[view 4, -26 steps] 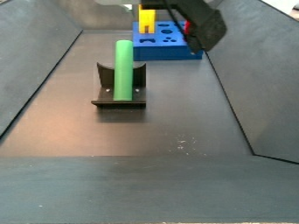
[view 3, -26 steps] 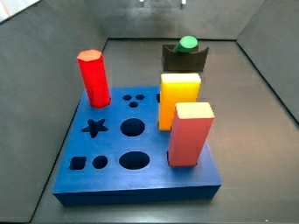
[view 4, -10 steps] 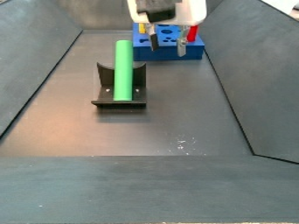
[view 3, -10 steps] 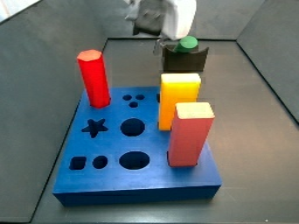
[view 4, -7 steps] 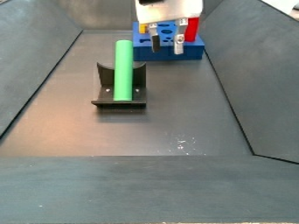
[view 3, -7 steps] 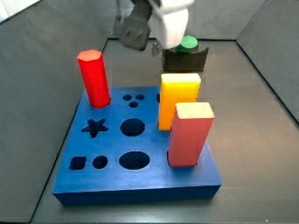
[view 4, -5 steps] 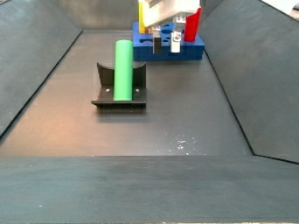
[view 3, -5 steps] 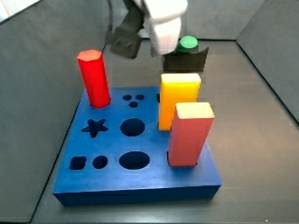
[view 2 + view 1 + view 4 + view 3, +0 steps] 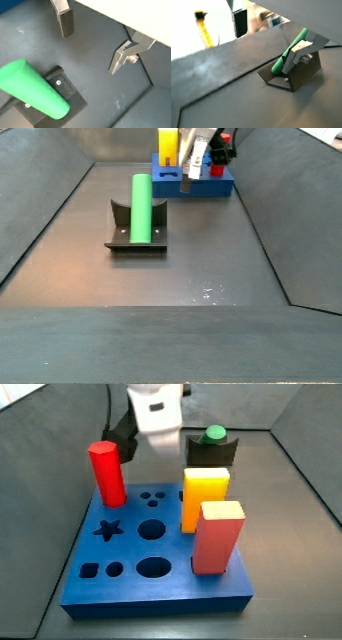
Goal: Pick up the oval object. Move up. Place the oval object on the fixture. Regrasp the oval object. Move to above the board. Insert the oval object.
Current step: Regrasp the oval object.
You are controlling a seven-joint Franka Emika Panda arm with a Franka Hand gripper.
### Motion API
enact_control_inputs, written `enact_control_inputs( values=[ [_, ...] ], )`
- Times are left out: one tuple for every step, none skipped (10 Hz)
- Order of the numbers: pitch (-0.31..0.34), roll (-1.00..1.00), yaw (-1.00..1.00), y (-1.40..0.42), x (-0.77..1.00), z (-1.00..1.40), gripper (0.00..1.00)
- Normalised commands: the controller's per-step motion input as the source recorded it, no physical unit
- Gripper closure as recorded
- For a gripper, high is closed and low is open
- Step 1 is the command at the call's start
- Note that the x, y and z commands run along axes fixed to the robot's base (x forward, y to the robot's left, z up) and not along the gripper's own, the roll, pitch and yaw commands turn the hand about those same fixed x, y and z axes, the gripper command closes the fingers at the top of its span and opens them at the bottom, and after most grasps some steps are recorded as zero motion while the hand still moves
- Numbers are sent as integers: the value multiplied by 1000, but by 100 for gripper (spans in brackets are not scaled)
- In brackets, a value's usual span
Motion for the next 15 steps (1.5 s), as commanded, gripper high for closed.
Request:
enact_control_inputs(
  values=[
    [685, 477, -425, -7, 24, -25, 0],
    [709, 322, -133, -7, 52, -16, 0],
    [688, 261, 51, -18, 52, -24, 0],
    [637, 203, 240, -43, 63, -4, 0],
    [592, 177, 309, -47, 68, 1, 0],
    [450, 142, 412, -37, 73, -10, 0],
    [333, 122, 455, -38, 67, -11, 0],
    [189, 103, 457, -40, 58, -5, 0],
    [123, 91, 440, -39, 57, -4, 0],
    [18, 70, 384, -37, 55, -3, 0],
    [-42, 68, 340, -36, 51, -12, 0],
    [-100, 66, 265, -39, 46, -12, 0],
    [-112, 65, 227, -39, 40, -10, 0],
    [-147, 70, 96, -19, 1000, -5, 0],
    [-141, 71, 63, -17, 1000, -8, 0]
  ],
)
